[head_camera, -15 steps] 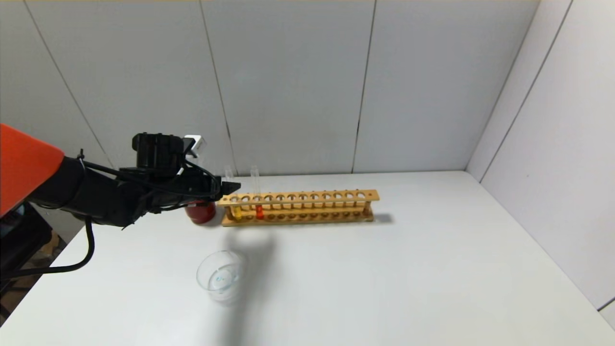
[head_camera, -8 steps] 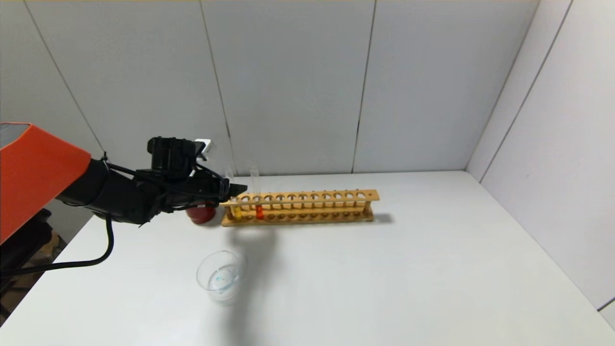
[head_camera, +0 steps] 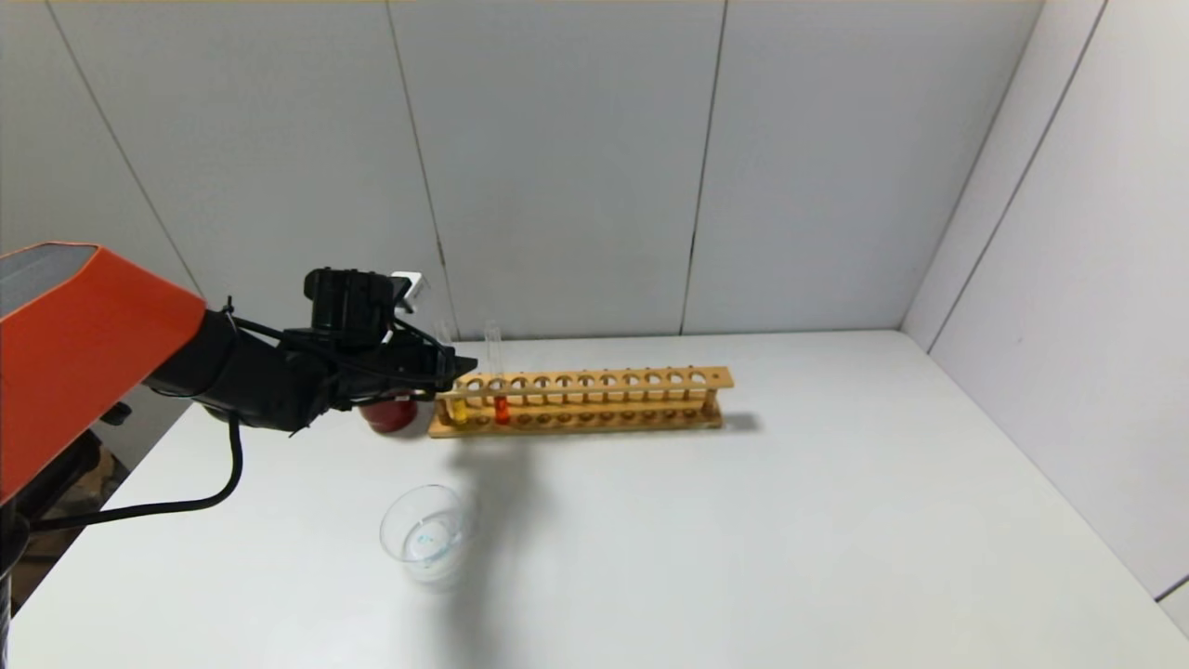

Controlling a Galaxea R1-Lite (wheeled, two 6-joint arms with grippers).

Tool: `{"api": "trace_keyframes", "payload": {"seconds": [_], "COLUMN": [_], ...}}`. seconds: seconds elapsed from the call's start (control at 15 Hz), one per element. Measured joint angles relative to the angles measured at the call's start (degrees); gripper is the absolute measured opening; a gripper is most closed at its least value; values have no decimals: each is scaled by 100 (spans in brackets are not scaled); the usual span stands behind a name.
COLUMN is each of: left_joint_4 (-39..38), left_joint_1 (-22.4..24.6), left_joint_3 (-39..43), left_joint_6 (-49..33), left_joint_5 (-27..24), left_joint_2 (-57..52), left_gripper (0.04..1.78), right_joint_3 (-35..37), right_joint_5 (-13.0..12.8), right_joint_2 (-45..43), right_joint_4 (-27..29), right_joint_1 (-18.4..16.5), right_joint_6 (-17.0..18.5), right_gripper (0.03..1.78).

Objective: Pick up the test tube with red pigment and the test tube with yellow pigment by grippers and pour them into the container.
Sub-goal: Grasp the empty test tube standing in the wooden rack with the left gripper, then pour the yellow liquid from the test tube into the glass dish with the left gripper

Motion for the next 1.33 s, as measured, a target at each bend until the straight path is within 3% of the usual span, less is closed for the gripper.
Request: {"api": "trace_keyframes", "payload": {"seconds": [0.2, 0.33, 0.8, 1.13, 1.33], "left_joint_4": [0, -1, 132, 958, 1159], "left_joint_1": [-16, -18, -74, -116, -96], "left_joint_3": [-22, -39, -102, -835, -829], "left_joint_6": [0, 5, 6, 44, 202], "left_joint_5": [-5, -7, 0, 26, 48], "left_joint_2": [51, 68, -210, -1048, -1807], "left_gripper": [56, 34, 32, 32, 32], "right_joint_3": [0, 0, 0, 0, 0], "right_joint_5": [0, 2, 0, 0, 2], "right_joint_2": [0, 0, 0, 0, 0], "right_joint_4": [-2, -2, -2, -2, -2], "right_joint_1": [0, 0, -2, 2, -2], "right_joint_6": [2, 0, 0, 2, 0], "right_gripper": [175, 175, 175, 175, 175]}}
